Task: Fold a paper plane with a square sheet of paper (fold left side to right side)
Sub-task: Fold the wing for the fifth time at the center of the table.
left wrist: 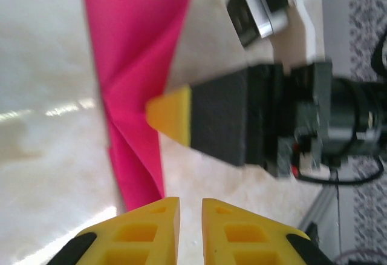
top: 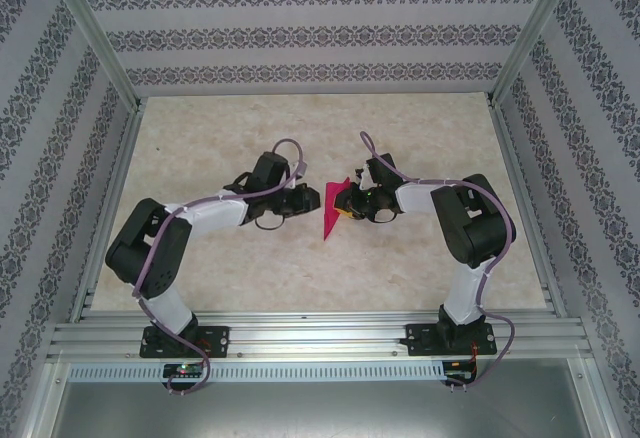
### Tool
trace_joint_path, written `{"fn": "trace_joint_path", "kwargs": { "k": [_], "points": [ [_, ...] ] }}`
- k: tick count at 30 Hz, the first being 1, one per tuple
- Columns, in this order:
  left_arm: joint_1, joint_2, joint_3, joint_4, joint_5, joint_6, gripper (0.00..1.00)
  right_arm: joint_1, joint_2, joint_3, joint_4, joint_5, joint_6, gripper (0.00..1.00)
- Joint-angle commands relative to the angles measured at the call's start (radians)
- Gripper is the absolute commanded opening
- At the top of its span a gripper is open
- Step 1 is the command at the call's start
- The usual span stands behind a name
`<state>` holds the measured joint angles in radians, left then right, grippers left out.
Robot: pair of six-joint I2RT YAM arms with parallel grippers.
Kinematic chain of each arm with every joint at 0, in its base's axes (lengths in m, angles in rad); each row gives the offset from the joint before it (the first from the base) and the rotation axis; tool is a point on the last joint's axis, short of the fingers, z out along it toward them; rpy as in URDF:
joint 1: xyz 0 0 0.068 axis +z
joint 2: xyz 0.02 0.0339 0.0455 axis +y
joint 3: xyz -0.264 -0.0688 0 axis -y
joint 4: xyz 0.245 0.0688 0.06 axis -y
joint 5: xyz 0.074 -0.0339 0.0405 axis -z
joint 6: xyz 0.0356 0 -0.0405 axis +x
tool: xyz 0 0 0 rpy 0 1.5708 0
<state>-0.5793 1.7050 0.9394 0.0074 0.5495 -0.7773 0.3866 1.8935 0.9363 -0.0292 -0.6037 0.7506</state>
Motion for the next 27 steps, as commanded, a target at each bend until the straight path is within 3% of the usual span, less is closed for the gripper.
{"fn": "trace_joint_path", "kwargs": {
  "k": [1,8,27],
  "points": [
    [-0.049,0.004,-0.027,0.080,0.064,-0.059,0.17,0.011,0.045,-0.005,-0.049,0.078,0.006,0.24],
    [-0.098,0.094,0.035,0.097,0.078,-0.095,0.16,0.012,0.047,-0.006,-0.051,0.078,0.008,0.24],
    [-0.100,0.190,0.070,-0.060,-0.008,-0.027,0.15,0.013,0.055,-0.003,-0.055,0.078,0.001,0.25]
  ]
}}
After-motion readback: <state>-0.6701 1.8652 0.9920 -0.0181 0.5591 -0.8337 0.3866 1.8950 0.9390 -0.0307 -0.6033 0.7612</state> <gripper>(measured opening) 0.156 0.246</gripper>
